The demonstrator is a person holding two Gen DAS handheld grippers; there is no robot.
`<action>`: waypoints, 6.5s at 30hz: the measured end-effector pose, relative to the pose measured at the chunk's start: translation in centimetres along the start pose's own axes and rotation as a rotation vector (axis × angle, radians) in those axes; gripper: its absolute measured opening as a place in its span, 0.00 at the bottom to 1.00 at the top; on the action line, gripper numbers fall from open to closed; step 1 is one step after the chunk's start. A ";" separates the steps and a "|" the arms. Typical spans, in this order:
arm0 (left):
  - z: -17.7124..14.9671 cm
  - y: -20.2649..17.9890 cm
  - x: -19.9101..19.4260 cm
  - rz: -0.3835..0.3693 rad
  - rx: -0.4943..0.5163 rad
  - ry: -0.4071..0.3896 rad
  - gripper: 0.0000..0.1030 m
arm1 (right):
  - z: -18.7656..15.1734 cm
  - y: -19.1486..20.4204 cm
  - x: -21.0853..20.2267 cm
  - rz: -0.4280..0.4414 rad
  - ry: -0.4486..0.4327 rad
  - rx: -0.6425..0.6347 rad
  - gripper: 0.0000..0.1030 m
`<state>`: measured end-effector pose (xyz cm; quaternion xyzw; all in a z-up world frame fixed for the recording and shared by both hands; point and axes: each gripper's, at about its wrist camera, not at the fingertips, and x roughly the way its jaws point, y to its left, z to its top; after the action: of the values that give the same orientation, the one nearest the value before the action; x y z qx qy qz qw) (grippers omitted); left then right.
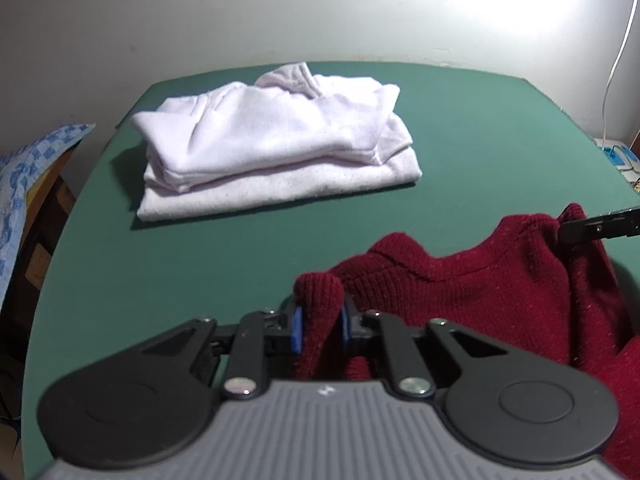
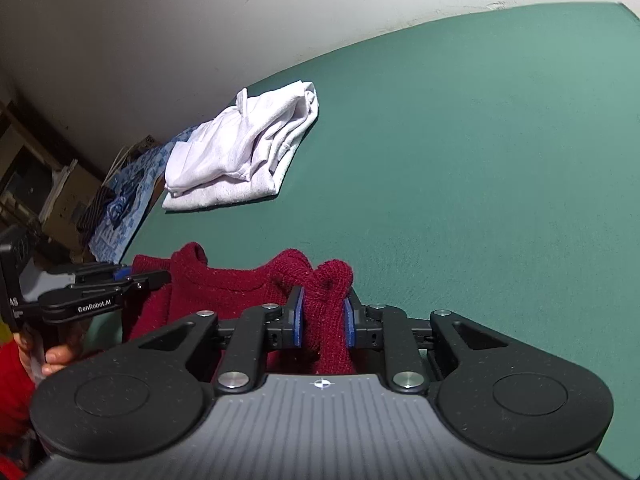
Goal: Fold clothes
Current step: 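Lift the folded sweater off the table with both grippers, then carry the held sweater toward the stack of white clothes with both grippers, then lower the sweater onto the white clothes stack and open both grippers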
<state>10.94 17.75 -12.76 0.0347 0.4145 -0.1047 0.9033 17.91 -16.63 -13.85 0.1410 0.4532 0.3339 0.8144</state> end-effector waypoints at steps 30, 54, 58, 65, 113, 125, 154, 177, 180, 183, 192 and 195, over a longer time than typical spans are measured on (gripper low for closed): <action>-14.5 -2.6 -22.7 -0.063 0.029 -0.114 0.12 | -14.0 11.1 -16.1 0.273 0.123 -0.344 0.19; -13.1 -4.8 -25.7 -0.225 0.327 -0.022 0.37 | -18.3 13.6 -14.4 0.045 0.148 -0.735 0.25; -12.7 -3.3 -26.9 -0.247 0.338 0.002 0.36 | -18.9 13.7 -14.3 0.010 0.153 -0.744 0.25; -9.3 -3.3 -27.3 -0.385 0.251 -0.180 0.56 | -19.1 14.2 -14.1 -0.013 0.162 -0.764 0.30; -14.3 -6.7 -15.4 -0.744 0.431 0.077 0.82 | -19.5 15.2 -12.2 0.012 -0.205 -0.160 0.19; -14.3 -6.9 -18.7 -0.574 0.226 0.007 0.81 | -22.8 13.2 -12.4 0.063 -0.141 -0.217 0.19; -14.1 0.2 -17.4 -0.287 -0.299 0.018 0.96 | -18.6 2.9 -16.5 0.185 0.004 0.172 0.73; -11.8 -3.2 -14.7 -0.422 -0.213 0.008 0.53 | -18.2 4.8 -15.4 0.298 -0.029 0.334 0.48; -6.8 -1.8 -16.1 -0.386 -0.162 -0.120 0.53 | -13.8 7.0 -16.4 0.318 -0.096 0.275 0.45; -0.4 1.0 -16.8 -0.359 -0.137 -0.236 0.53 | -7.9 9.4 -16.4 0.347 -0.183 0.211 0.45; 14.7 9.7 -11.6 -0.207 -0.051 -0.340 0.54 | 7.5 13.1 -8.3 0.299 -0.403 0.123 0.43; 15.7 12.2 -7.2 -0.199 -0.055 -0.302 0.55 | 8.7 12.2 -4.4 0.272 -0.419 0.147 0.42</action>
<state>20.66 28.46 2.67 -0.0475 0.2783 -0.1862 0.9411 18.47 -9.92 0.25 0.3256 0.2744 0.3699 0.8258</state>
